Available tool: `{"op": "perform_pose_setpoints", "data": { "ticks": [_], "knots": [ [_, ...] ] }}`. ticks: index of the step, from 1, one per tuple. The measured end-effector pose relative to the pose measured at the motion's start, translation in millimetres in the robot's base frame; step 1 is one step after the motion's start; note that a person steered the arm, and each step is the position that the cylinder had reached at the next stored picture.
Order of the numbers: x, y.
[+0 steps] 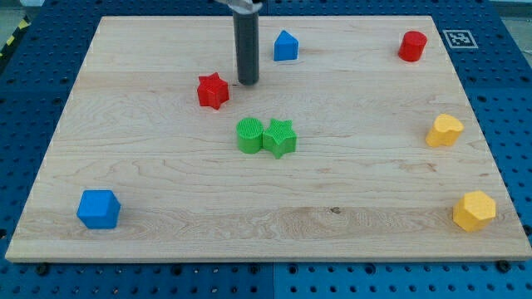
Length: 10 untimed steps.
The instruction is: Move the red star to the top of the green circle
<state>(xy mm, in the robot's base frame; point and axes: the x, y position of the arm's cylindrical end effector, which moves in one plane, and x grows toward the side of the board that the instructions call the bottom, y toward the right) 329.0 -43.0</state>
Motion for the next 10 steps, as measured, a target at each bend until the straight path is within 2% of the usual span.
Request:
{"op": "perform_pose_setpoints", "data": {
  "ticks": [1,2,3,4,5,6,8,10],
  "knots": [
    [-12.5,-42.4],
    [18.2,-77.6],
    [60.4,-45.0],
    [79.8,0.7],
    [71.7,-15.4],
    [39.9,-16.1],
    [44.6,39.5],
    [44.6,40.3]
  ]
}}
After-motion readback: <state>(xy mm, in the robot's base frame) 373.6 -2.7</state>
